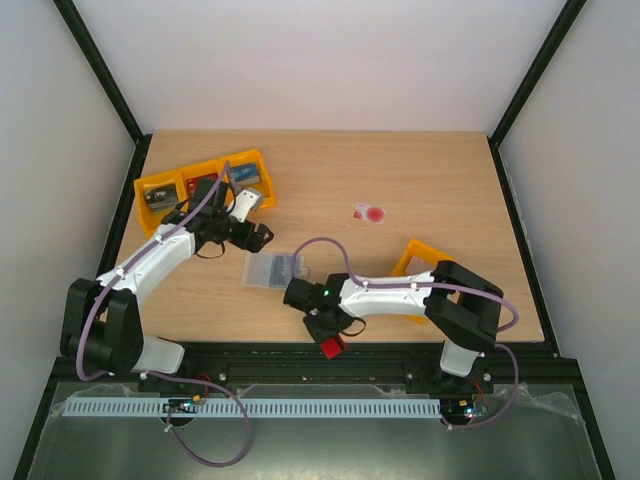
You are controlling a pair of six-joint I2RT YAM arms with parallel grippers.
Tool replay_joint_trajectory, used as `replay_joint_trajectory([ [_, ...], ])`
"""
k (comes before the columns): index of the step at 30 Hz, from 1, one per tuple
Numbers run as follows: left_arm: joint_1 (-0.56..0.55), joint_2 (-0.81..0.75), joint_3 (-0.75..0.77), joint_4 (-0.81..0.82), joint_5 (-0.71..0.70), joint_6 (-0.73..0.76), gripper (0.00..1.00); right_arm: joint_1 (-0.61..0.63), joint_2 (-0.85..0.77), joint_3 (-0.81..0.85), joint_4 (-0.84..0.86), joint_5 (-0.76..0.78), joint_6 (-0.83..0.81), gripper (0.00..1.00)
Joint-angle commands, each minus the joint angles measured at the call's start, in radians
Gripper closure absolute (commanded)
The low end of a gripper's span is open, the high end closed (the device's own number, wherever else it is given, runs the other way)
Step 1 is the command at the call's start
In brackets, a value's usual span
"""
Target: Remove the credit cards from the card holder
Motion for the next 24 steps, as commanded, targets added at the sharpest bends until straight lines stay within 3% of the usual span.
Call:
replay_joint_trajectory([
  [1,0.004,-0.025,-0.005,0.01,0.02,0.004,0.1,0.088,0.068,-0.062,-0.089,-0.039,0.066,0.49],
  [10,0.005,-0.039,-0.006,0.006,0.018,0.01,0.1,0.089,0.114,0.109,-0.195,0.131,0.057,0.35],
  [19,0.005,-0.029,-0.007,0.008,0.028,0.016,0.09,0.093,-0.004,0.018,-0.137,-0.075,0.108,0.2],
  [24,0.005,-0.021,-0.005,0.004,0.044,0.017,0.09,0.093,-0.023,0.008,-0.139,-0.048,0.148,0.17],
])
